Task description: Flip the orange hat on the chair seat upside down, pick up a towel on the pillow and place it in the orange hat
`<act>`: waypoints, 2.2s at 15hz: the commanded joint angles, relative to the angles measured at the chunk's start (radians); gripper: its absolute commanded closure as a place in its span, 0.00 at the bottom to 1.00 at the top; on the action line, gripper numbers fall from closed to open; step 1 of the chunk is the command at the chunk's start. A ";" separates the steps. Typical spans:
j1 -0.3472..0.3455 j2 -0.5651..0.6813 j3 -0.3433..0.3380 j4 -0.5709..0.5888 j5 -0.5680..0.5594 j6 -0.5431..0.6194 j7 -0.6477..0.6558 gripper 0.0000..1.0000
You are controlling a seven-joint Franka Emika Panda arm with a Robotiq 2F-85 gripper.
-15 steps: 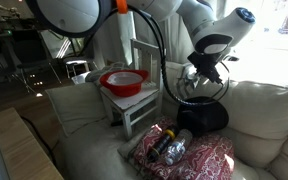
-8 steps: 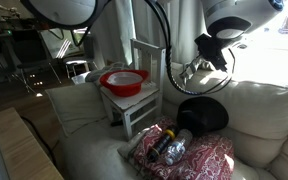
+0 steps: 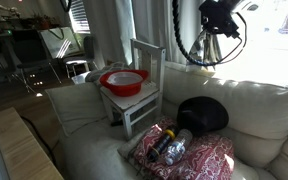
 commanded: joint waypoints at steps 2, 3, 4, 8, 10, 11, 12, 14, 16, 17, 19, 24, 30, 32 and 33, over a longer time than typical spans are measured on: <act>-0.028 -0.243 -0.038 -0.268 -0.044 0.071 -0.025 0.99; -0.028 -0.284 -0.045 -0.303 -0.054 0.085 -0.029 0.99; -0.028 -0.324 -0.052 -0.340 -0.062 0.103 -0.031 0.99; -0.009 -0.306 -0.044 -0.270 -0.059 0.095 -0.014 0.94; -0.006 -0.307 -0.043 -0.269 -0.059 0.095 -0.013 0.94; -0.006 -0.302 -0.043 -0.269 -0.059 0.095 -0.013 0.94; -0.007 -0.297 -0.044 -0.269 -0.059 0.095 -0.013 0.94; -0.007 -0.292 -0.044 -0.268 -0.059 0.095 -0.013 0.94; -0.020 -0.313 -0.019 -0.262 -0.041 0.076 -0.041 0.99; -0.029 -0.334 -0.007 -0.263 -0.037 0.057 -0.059 0.99; -0.052 -0.397 0.025 -0.284 -0.023 0.013 -0.098 0.99; -0.155 -0.583 0.117 -0.392 0.069 -0.200 -0.196 0.99; -0.254 -0.732 0.198 -0.568 0.239 -0.491 -0.294 0.99; -0.270 -0.764 0.207 -0.631 0.264 -0.573 -0.323 0.99; -0.156 -0.802 0.043 -0.643 0.341 -0.656 -0.370 0.99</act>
